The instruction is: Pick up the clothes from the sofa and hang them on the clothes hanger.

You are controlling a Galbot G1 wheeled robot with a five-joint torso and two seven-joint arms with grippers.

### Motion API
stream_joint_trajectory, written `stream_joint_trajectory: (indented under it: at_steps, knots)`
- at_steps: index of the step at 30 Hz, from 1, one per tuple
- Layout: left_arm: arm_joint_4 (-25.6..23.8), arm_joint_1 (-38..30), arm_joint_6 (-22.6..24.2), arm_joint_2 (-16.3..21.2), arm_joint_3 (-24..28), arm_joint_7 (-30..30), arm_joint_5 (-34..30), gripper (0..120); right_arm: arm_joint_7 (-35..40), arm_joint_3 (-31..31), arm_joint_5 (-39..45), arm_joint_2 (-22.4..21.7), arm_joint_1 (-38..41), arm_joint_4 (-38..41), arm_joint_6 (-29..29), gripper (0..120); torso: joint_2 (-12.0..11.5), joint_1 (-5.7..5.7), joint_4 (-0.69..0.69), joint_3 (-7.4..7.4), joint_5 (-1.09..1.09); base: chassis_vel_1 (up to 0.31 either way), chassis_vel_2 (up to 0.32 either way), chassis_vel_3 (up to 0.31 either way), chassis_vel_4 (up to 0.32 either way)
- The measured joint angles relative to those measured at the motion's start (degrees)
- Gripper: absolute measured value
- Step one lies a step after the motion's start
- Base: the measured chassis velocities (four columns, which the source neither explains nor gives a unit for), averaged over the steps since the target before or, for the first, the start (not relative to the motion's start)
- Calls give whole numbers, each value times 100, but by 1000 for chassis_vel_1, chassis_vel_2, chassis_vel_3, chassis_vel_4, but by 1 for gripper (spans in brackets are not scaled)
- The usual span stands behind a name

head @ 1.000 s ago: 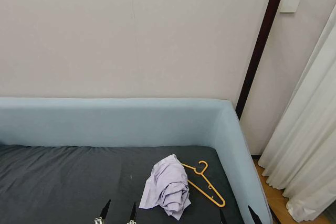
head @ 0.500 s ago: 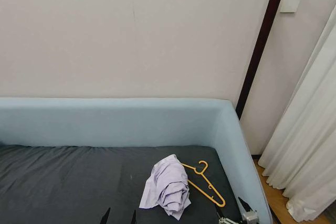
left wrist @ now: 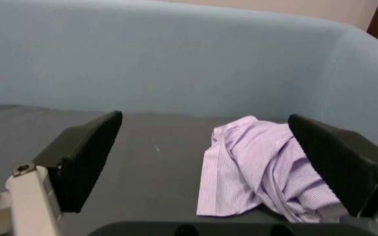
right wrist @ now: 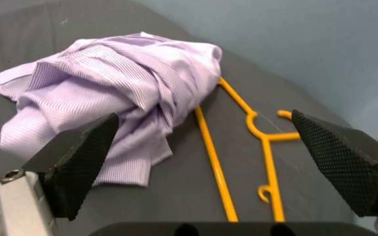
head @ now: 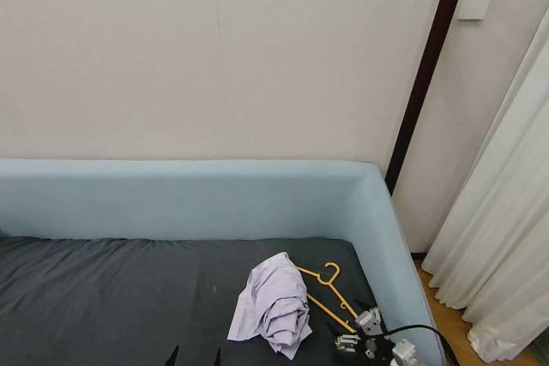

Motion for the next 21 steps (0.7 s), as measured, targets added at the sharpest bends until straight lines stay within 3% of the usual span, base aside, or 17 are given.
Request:
stream_joint_trajectory:
  at_steps: [6,14,21]
  knots:
    - [-2,23,-9,-30,-33,-1,0,99,15,-540,-145,262,544,-491,-7,100,0,0,0,0,-1,0,0,0,0]
    - [-33,55,-18,-40,-99,-8,-5,99,96,-818,-297,551,839,-983,131,100,0,0,-1,-1,-1,0,0,0,0]
    - [-53,59,-31,-53,-127,-16,-10,99,176,-921,-484,745,1014,-1315,264,77,0,0,-1,-1,-1,0,0,0,0]
